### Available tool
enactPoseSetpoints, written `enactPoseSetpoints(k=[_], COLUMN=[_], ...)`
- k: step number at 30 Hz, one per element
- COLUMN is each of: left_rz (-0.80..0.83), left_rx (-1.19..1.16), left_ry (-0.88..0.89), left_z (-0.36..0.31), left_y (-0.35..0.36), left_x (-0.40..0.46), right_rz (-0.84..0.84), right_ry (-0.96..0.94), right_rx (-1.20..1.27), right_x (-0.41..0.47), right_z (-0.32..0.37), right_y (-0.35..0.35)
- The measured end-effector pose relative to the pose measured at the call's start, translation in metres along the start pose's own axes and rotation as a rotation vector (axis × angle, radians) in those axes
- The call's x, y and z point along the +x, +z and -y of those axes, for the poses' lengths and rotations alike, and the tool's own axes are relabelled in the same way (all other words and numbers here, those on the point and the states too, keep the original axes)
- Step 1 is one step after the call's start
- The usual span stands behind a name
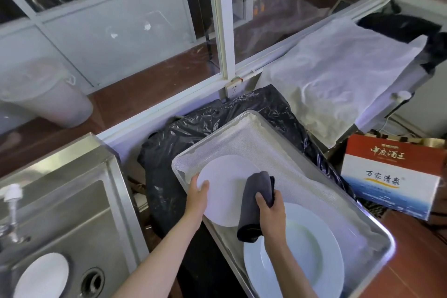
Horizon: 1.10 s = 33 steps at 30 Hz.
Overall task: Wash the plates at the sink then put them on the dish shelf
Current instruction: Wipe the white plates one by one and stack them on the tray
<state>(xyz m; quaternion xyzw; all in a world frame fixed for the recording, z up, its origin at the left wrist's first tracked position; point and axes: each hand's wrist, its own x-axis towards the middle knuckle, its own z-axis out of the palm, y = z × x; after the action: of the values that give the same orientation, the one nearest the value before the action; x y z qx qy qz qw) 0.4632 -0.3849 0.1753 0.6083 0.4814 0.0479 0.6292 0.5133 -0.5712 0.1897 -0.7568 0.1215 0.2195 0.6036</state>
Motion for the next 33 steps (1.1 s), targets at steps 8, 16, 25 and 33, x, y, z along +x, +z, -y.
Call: enactPoseSetpoints(k=[8, 16, 25, 33], left_rz=[0.172, 0.14, -0.015, -0.161], left_rx=[0.084, 0.027, -0.131, -0.259], left_ry=[0.103, 0.056, -0.099, -0.24], left_z=[-0.005, 0.04, 0.151, 0.277], left_y=[-0.055, -0.199, -0.375, -0.504], left_x=[-0.016, -0.036, -0.052, -0.052], right_rz=[-0.099, 0.015, 0.318, 0.514], right_ry=[-0.206, -0.288, -0.235, -0.132], right_rx=[-0.038, -0.16, -0.284, -0.422], right_x=[-0.039, -0.122, -0.22, -0.274], right_z=[0.005, -0.004, -0.053, -0.119], right_y=[0.014, 0.1, 0.229, 0.35])
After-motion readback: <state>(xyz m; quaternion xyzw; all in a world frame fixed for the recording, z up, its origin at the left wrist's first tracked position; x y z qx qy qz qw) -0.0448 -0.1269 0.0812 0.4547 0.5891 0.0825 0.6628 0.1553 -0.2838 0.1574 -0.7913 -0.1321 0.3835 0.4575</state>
